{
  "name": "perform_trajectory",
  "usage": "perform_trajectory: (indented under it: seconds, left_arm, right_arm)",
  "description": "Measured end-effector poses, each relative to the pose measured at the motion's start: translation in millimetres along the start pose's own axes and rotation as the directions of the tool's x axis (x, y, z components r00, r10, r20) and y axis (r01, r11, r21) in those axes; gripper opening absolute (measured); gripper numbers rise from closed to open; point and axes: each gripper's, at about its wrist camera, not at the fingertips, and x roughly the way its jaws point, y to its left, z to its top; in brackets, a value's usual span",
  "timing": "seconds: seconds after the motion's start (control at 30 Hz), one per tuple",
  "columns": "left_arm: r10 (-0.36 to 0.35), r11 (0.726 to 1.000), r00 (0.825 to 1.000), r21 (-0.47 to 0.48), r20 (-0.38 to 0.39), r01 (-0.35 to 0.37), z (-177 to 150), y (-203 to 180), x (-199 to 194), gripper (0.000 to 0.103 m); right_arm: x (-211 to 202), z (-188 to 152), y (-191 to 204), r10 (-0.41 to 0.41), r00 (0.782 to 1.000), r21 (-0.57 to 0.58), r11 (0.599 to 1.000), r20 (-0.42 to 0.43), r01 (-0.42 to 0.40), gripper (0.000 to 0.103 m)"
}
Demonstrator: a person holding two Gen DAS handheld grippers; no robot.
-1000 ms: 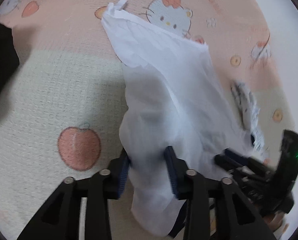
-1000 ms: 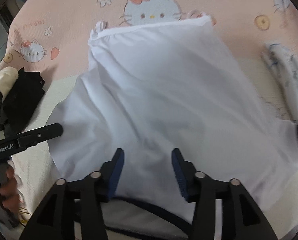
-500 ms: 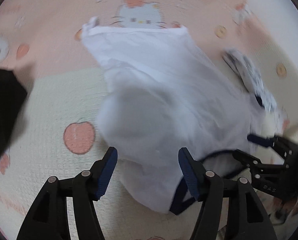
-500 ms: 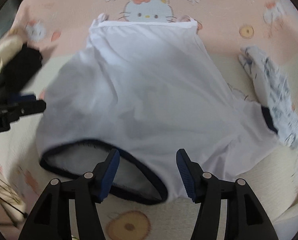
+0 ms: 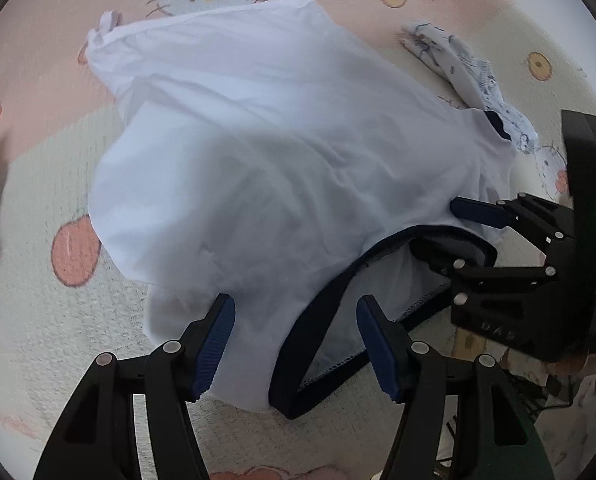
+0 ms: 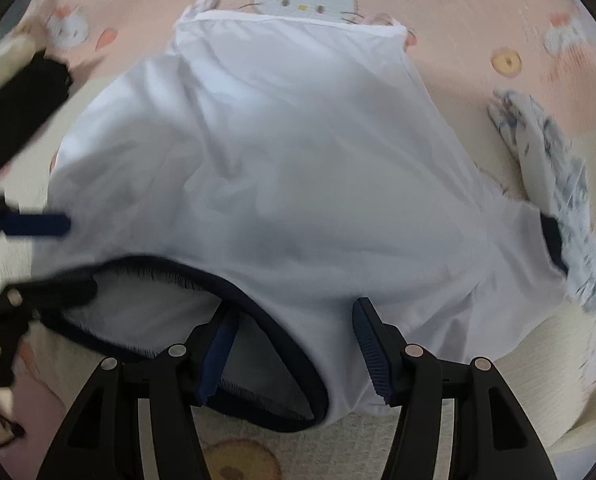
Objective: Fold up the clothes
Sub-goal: 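Grasp the navy-trimmed hem with both grippers and lift it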
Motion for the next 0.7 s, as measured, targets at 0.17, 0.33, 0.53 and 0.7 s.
perform_trajectory:
  seconds: [0.17,0.33,0.53,0.7]
  left_arm:
    - [0.016,1.000,1.000,0.012,0.002,-0.016,0,-3,2,0.061]
    - [0.027,0.999,1.000,0.042,0.011,-0.028,1,-14,2,0.061]
    - [0.130,0.984,0.990,0.111,0.058,-0.136,1,-30,6,0.061]
    - [0.308,0.921,0.937,0.197,0.163,-0.337,4,-37,8,0.061]
  right_arm:
    - [-3,7,-10,0.000,1.000,0.047,0.999,0.027,-0.001,0.021]
    - [-8,11,-28,0.056,0.998,0.134,0.989,0.042,-0.061,0.017]
    - [-12,24,-40,0.078,0.992,0.199,0.975,0.101,-0.097,0.017]
    - [-25,24,-45,0.121,0.978,0.245,0.956,0.172,-0.161,0.017]
